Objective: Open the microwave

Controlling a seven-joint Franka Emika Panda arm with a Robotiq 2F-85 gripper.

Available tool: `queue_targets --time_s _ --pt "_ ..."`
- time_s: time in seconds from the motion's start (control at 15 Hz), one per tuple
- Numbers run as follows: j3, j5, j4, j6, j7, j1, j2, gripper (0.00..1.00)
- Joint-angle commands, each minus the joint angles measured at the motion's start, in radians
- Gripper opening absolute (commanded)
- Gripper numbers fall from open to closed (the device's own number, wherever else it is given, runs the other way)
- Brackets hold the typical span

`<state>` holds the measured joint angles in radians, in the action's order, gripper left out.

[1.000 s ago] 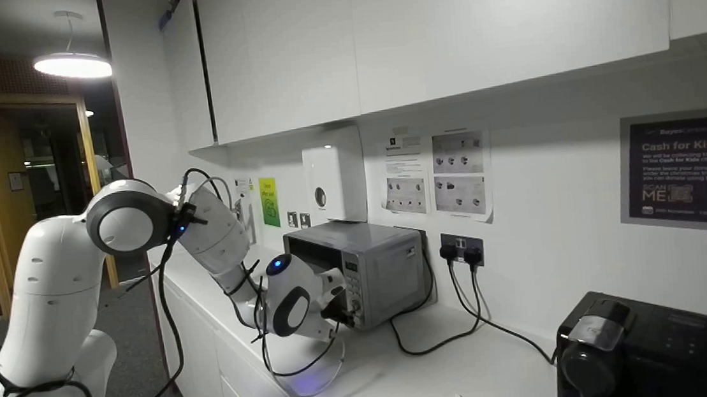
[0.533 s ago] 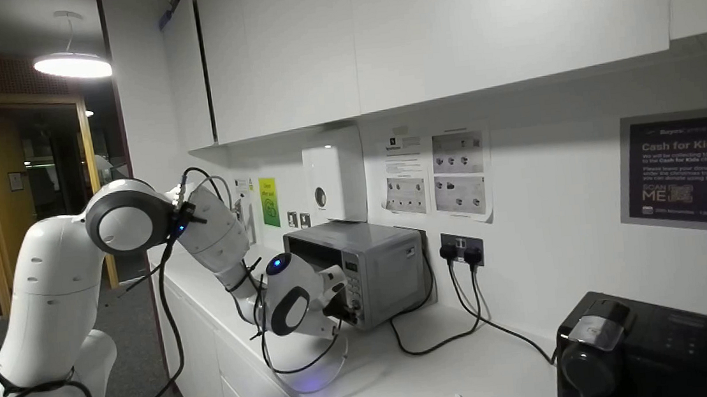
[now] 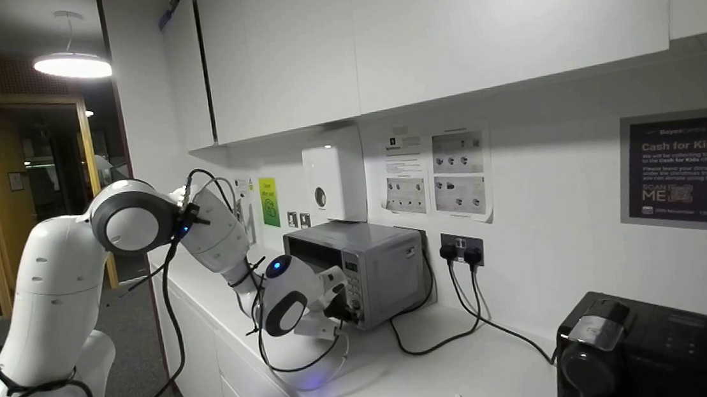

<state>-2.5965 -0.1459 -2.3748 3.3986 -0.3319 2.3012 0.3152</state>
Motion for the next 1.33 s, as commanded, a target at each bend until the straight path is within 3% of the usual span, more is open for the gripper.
queue_targets --time_s 0.0,0.33,0.4,0.73,1.27 --pt "-0.011 0.12 -0.011 0.057 -0.109 0.044 0.011 0.0" --pt "-0.009 0.278 -0.009 0.122 -0.251 0.09 0.039 0.0" --pt "-0.01 0.295 0.041 0.056 -0.26 0.098 0.018 0.0" --pt "-0.01 0.385 0.064 0.055 -0.362 0.118 0.023 0.0" --pt "-0.006 0.363 0.085 0.055 -0.394 0.115 0.055 0.0"
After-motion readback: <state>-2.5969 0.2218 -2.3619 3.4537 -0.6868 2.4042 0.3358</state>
